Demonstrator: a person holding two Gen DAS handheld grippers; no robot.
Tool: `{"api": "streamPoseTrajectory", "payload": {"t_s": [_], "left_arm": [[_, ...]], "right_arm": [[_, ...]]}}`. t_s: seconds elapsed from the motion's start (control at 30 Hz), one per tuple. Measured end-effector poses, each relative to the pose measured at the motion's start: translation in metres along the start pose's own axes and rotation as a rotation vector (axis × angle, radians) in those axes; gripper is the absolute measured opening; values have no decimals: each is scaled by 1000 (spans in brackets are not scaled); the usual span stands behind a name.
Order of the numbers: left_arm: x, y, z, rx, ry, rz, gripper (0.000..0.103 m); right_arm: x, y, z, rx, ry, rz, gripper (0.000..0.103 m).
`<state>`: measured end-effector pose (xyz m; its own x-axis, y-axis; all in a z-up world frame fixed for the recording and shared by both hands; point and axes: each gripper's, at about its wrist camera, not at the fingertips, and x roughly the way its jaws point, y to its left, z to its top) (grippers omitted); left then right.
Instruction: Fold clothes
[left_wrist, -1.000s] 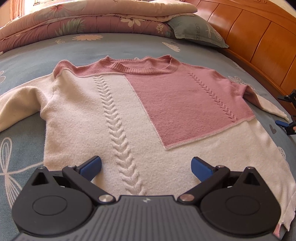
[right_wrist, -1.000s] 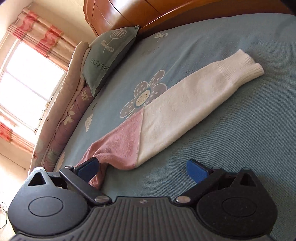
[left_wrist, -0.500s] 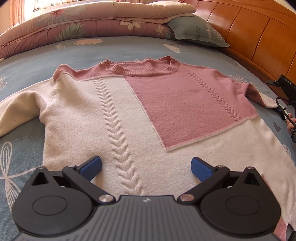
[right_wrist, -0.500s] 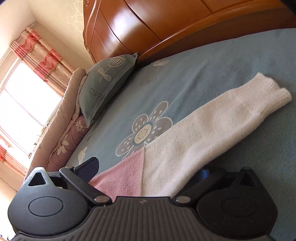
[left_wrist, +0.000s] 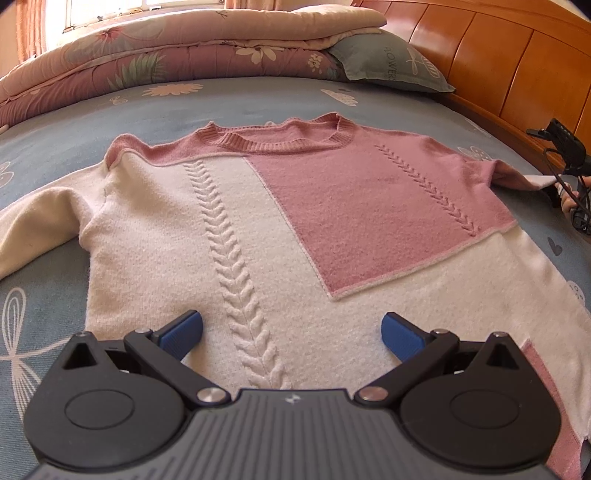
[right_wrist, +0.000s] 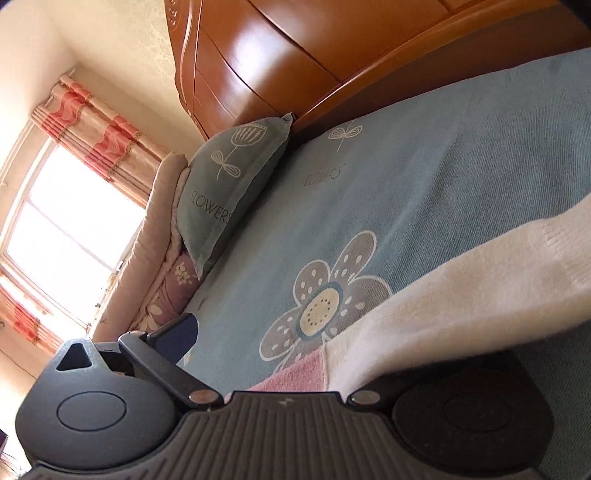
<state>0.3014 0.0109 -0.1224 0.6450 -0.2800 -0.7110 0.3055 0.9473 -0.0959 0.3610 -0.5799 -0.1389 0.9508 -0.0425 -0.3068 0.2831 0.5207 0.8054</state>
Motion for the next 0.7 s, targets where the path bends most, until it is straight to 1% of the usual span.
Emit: {"api": "streamPoseTrajectory", "payload": {"t_s": [0.07,0.2,0.27,0.37,0.43,0.5,0.63,0.7], "left_arm": [[0,0,0,2,-1,2,102],[0,0,0,1,-3,1,102],[0,0,0,4,-5,1,102],[1,-1,-1,7,-10,6,102],[2,-2,-1,9,-13,8,102],[1,-2,-1,12,-12,10,102],[-1,-1,-1,-1,-4,3,102],[-3,0,0,-8,0,2,102]], "right_arm": [[-9,-13,22,49,-59,2,103],[-22,-45,49,172,-125,7,103],[-27,-58,58,227,-157,20,103],[-27,-64,63,240,-171,11,103],[-24,-63,55,243,-140,-35,103],[-25,-53,45,186,-123,-69,103],[-35,-31,27,130,-115,-205,103],[-40,-21,18,112,-94,-269,103]]}}
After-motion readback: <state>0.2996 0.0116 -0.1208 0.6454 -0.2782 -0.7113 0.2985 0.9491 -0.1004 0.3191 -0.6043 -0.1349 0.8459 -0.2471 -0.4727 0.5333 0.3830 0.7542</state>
